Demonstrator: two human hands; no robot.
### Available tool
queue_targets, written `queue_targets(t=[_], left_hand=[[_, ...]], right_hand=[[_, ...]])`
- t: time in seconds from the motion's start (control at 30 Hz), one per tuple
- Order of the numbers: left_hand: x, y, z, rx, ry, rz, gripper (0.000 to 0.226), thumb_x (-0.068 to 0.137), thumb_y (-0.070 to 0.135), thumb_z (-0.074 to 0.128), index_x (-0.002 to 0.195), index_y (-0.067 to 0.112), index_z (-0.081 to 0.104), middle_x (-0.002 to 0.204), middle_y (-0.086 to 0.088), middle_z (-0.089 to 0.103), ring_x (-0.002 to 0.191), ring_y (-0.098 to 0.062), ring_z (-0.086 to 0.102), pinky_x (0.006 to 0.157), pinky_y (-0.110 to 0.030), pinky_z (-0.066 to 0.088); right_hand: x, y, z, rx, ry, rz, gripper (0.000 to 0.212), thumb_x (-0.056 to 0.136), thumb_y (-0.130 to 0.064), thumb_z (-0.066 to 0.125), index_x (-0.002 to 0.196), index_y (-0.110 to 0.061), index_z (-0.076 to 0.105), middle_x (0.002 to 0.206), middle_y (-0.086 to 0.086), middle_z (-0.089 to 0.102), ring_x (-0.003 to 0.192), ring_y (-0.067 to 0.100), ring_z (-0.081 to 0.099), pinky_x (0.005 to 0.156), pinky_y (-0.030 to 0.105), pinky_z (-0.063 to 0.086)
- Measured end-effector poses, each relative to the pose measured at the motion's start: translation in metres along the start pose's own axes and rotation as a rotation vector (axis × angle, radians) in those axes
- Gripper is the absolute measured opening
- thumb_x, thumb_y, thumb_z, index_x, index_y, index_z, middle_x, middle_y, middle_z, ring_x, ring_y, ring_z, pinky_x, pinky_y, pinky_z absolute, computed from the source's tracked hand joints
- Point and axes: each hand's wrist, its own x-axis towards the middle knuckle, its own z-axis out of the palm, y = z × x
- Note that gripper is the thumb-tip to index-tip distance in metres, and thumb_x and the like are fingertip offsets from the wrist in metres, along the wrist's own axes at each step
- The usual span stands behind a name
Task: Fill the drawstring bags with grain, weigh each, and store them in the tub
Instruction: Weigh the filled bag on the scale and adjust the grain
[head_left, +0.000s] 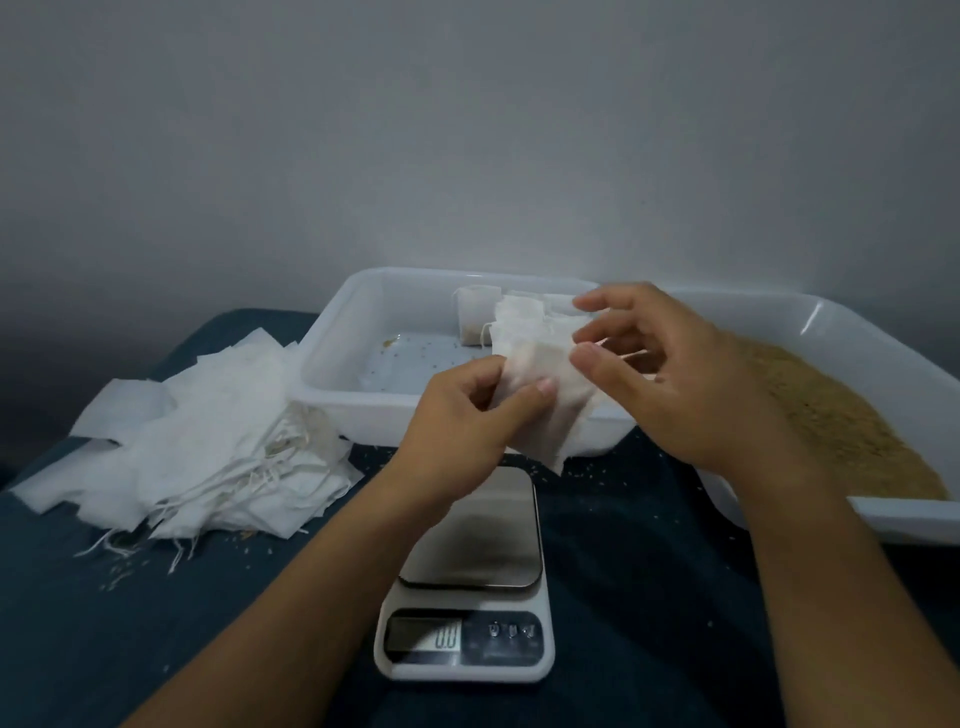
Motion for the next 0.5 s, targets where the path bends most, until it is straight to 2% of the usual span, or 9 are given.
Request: queue_targets(t=[0.03,0.1,0.2,0.27,0.4,0.5], left_hand=[[-0.005,-0.003,-0.005,-0.057,0.03,-0.028,0.02,0.092,0.037,0.075,0.105,0.023,0.081,0.099,-0.003,0.08,0.092,-0.019,0.076,0.082,-0.035,0.062],[-0.014,-0.009,-0.014,-0.145,0.079,-0.084,0.021,0.091,0.038,0.075,0.106,0.024,0.081,0.104,-0.004,0.08,0.097,-0.021,0.076,0.09,-0.04,0.062],[-0.023,-0.017,-0.022,-0.202,0.089,-0.122,0.02,0.094,0.033,0.075,0.109,0.021,0.08,0.107,-0.008,0.08,0.103,-0.027,0.076,0.095,-0.049,0.061],[-0.029,-0.021,-0.028,-0.19,0.072,-0.112,0.021,0.094,0.032,0.074,0.112,0.022,0.079,0.11,-0.006,0.08,0.105,-0.024,0.075,0.094,-0.045,0.061],[-0.042,-0.034,-0.044,-0.079,0.131,-0.049,0.015,0.096,0.025,0.074,0.107,0.017,0.081,0.104,-0.007,0.08,0.101,-0.023,0.076,0.088,-0.042,0.061],[-0.047,-0.045,-0.049,0.0,0.169,0.0,0.014,0.097,0.018,0.074,0.099,0.005,0.08,0.097,-0.016,0.079,0.094,-0.033,0.075,0.089,-0.049,0.058]], right_hand=[[-0.004,0.001,0.006,0.07,-0.016,0.083,0.036,0.092,-0.058,0.067,0.125,-0.046,0.062,0.111,-0.028,0.071,0.101,-0.005,0.069,0.079,0.007,0.052],[-0.013,0.005,0.024,0.096,-0.064,0.166,0.039,0.088,-0.062,0.066,0.122,-0.043,0.066,0.106,-0.028,0.072,0.097,-0.006,0.07,0.077,0.007,0.052],[-0.025,0.003,0.057,0.042,-0.018,0.119,0.008,0.095,-0.041,0.072,0.089,-0.035,0.071,0.081,-0.024,0.07,0.076,-0.004,0.065,0.066,0.007,0.046],[-0.031,0.001,0.073,0.03,0.06,0.057,0.019,0.097,-0.027,0.074,0.079,-0.032,0.068,0.071,-0.022,0.066,0.069,0.0,0.062,0.063,0.007,0.042],[-0.04,0.001,0.087,-0.062,0.089,-0.098,0.011,0.098,-0.016,0.074,0.088,-0.02,0.078,0.078,-0.024,0.065,0.073,0.0,0.062,0.07,0.009,0.042],[-0.047,0.004,0.095,-0.077,0.12,-0.112,0.009,0.098,-0.013,0.074,0.09,-0.013,0.08,0.079,-0.015,0.069,0.073,-0.002,0.061,0.071,0.01,0.043]])
